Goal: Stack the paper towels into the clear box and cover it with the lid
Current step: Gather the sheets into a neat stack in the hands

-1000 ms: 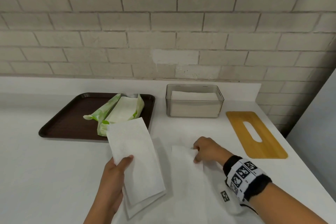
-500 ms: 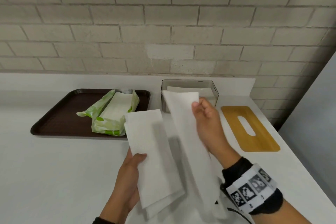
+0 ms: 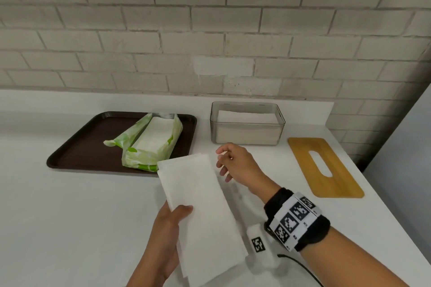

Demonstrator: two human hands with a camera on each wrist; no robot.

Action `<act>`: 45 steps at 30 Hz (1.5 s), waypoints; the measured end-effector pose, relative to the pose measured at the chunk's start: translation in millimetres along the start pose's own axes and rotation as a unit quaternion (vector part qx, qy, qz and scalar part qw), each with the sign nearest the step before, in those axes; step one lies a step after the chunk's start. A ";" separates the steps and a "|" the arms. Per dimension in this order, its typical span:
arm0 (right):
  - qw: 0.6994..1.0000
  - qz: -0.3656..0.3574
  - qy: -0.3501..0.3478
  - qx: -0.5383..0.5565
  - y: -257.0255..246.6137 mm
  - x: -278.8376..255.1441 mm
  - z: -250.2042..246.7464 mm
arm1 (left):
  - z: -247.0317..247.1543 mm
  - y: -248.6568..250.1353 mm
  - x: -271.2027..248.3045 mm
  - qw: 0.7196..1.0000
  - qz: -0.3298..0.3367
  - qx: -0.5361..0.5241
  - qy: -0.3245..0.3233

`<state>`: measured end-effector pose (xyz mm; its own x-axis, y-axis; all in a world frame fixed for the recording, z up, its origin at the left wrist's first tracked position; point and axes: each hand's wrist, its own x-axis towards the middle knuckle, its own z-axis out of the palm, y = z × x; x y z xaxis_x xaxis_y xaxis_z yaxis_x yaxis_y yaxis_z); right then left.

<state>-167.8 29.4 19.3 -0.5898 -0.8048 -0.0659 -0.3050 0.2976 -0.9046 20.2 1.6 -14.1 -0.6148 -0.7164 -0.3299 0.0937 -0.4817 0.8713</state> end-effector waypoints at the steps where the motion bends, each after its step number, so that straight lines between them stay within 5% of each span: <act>1: 0.998 0.002 -0.009 -0.054 6.1 8.7 -4.2 | -4.6 1.1 -2.2 1.000 0.002 0.001 -0.003; 6: 0.904 0.036 -0.221 -0.365 37.0 34.5 -5.1 | -25.4 6.2 -7.1 0.999 0.029 -0.006 0.028; 10: 0.865 0.022 -0.250 -0.434 47.9 40.9 4.9 | -34.8 9.0 -9.4 0.996 0.047 -0.009 0.071; 12: 0.877 0.022 -0.260 -0.403 50.4 42.9 6.9 | -38.6 10.6 -9.5 0.994 0.059 -0.011 0.092; 16: 0.984 -0.029 -0.145 -0.095 34.3 31.7 -1.6 | -40.5 15.2 -4.2 0.982 0.111 -0.025 0.151; 19: 0.964 -0.061 -0.119 0.229 -2.9 10.2 -22.2 | -33.1 19.7 1.3 0.973 0.137 -0.028 0.185; 21: 0.947 -0.099 -0.098 0.289 -26.8 -4.2 -36.1 | -24.9 22.2 6.4 0.974 0.136 -0.025 0.182; 27: 0.962 -0.220 0.099 0.124 -33.8 -16.3 -19.9 | 15.5 23.1 19.3 0.983 0.131 0.039 0.122; 32: 0.973 -0.161 0.144 -0.081 -2.9 -12.6 6.6 | 48.3 25.0 16.1 0.991 0.110 0.051 0.055; 35: 0.981 -0.131 0.127 -0.067 5.4 -15.1 1.7 | 58.0 20.3 17.3 0.987 0.139 0.084 0.006; 39: 0.991 -0.091 0.092 0.011 6.6 -26.9 -20.1 | 60.4 11.4 27.8 0.988 0.136 0.062 0.048; 42: 0.994 0.022 -0.062 0.093 18.1 -41.6 -41.0 | 61.0 11.3 29.1 0.991 0.113 -0.052 0.041; 45: 0.986 0.049 -0.158 0.026 34.8 -64.5 -55.4 | 51.8 12.7 33.2 0.984 0.142 -0.095 0.053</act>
<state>-181.7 120.1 15.3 -0.3501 -0.8955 -0.2750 -0.2134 0.3620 -0.9074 -39.6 -2.2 4.9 -0.4578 -0.8798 -0.1283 0.4004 -0.3329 0.8538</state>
